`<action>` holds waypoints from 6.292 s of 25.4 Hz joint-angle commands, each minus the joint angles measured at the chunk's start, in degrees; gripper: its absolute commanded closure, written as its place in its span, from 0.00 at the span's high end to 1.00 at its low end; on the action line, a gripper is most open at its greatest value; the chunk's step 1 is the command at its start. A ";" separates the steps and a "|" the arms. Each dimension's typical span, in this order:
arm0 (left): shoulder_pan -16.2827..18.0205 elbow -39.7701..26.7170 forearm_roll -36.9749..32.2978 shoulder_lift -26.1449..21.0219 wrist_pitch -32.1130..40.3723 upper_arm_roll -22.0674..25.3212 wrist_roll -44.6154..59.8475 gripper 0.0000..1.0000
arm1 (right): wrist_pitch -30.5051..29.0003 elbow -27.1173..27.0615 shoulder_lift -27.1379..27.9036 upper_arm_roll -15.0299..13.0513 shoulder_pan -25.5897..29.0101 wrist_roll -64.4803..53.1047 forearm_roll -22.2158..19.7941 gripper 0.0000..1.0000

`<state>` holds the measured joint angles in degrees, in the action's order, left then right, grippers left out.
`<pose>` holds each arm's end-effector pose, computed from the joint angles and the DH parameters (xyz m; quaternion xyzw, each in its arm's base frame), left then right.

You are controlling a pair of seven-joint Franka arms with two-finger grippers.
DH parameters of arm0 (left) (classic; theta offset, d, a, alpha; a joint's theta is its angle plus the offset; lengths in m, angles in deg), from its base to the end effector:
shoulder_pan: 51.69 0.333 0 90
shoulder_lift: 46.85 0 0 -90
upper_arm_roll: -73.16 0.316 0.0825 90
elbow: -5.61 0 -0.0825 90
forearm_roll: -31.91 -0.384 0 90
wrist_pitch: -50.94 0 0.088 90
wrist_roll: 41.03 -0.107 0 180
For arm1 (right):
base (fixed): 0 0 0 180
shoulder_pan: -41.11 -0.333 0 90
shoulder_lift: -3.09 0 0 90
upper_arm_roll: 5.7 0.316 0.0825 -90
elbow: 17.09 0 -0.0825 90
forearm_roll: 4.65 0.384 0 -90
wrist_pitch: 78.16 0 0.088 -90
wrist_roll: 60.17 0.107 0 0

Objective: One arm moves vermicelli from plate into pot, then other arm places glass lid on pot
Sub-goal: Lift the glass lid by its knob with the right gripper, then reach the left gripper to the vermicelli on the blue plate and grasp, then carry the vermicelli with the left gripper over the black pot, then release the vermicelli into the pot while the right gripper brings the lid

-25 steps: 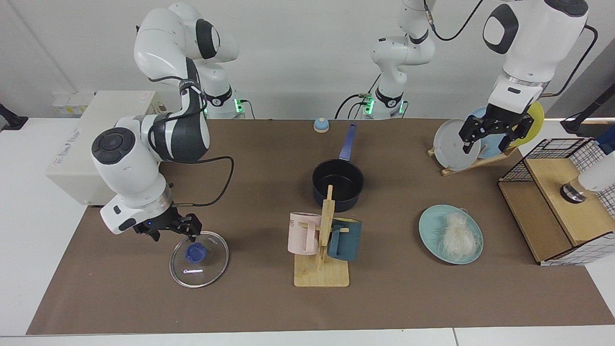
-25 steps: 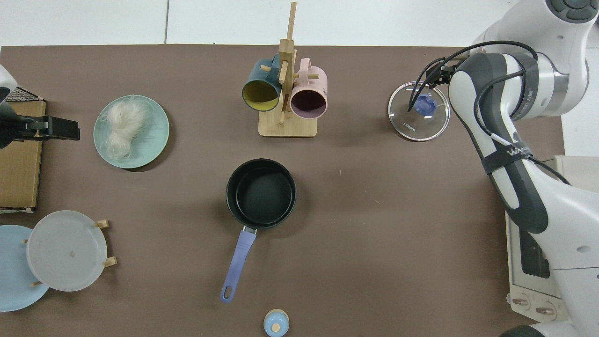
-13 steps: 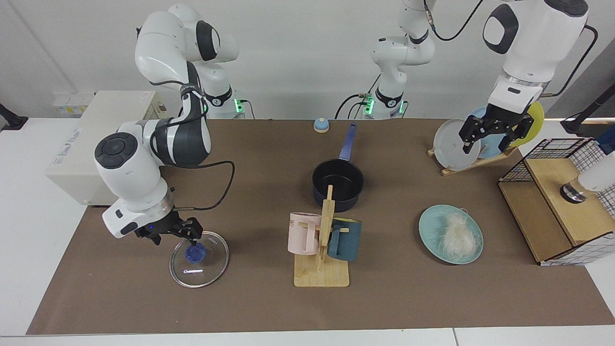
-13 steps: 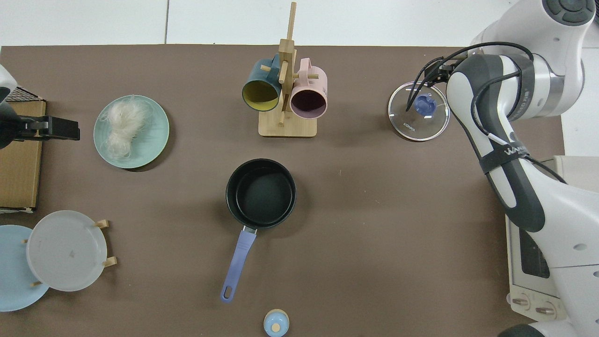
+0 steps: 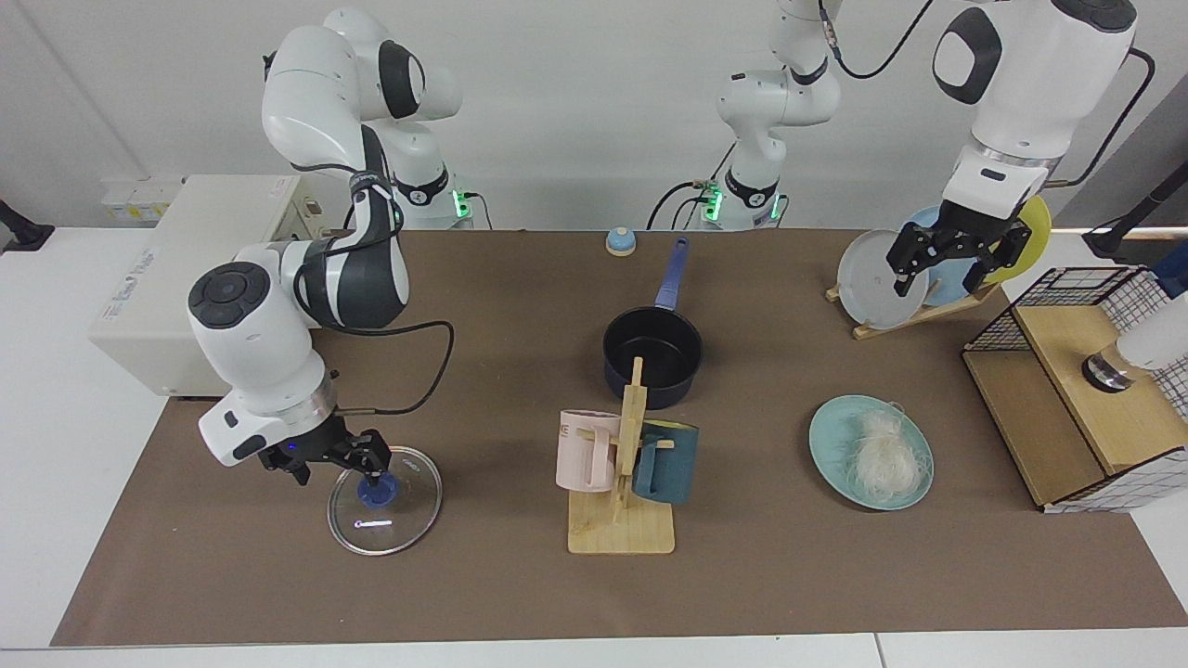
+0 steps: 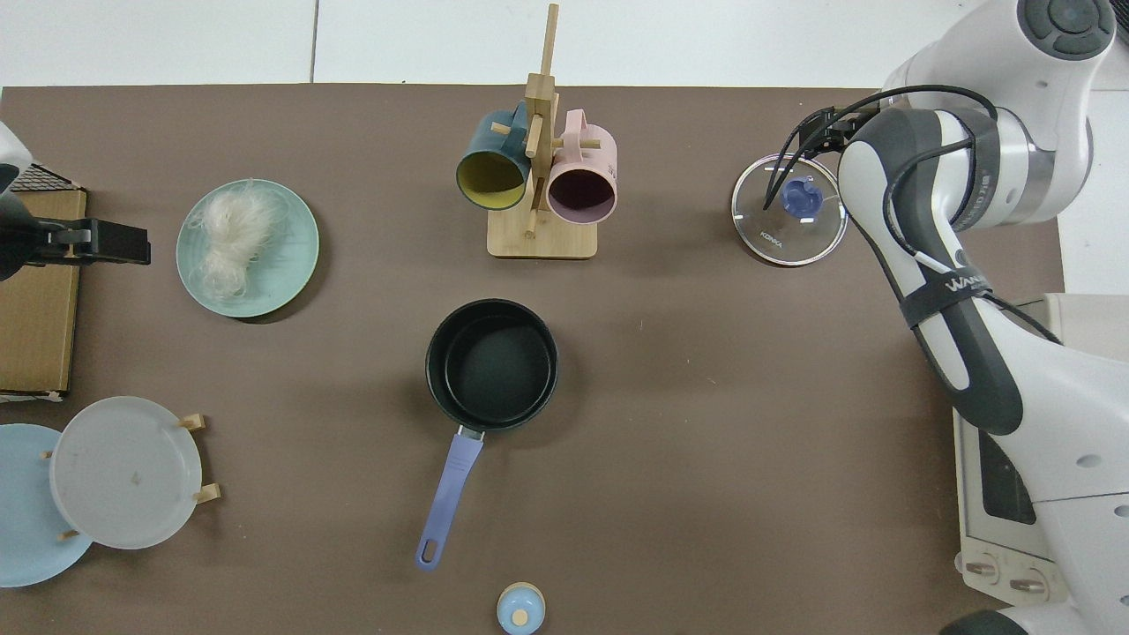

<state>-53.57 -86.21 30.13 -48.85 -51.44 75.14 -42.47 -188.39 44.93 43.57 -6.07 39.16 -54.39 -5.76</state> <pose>0.5851 0.0033 0.6100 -0.9970 0.0139 -0.0744 0.0170 0.7619 0.0212 0.4231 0.9971 -0.0329 0.0680 0.0070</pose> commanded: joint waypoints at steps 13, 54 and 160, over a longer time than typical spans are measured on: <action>0.65 -0.64 0.38 0.68 0.61 -0.31 0.03 1.00 | -1.84 5.48 -1.63 0.36 0.38 -0.77 0.50 1.00; 2.40 -0.47 0.90 -27.09 -29.98 -0.31 -4.46 1.00 | -6.32 10.22 -0.49 0.36 -0.15 -0.42 0.23 1.00; 8.38 -2.77 -1.65 -8.64 -10.67 -11.12 -2.96 1.00 | 3.61 28.88 -29.51 0.19 -27.83 30.86 -2.05 0.00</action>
<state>-46.14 -95.75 29.58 -57.88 -70.83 64.72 -44.78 -184.07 79.26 9.40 -5.32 13.95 -26.03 -6.69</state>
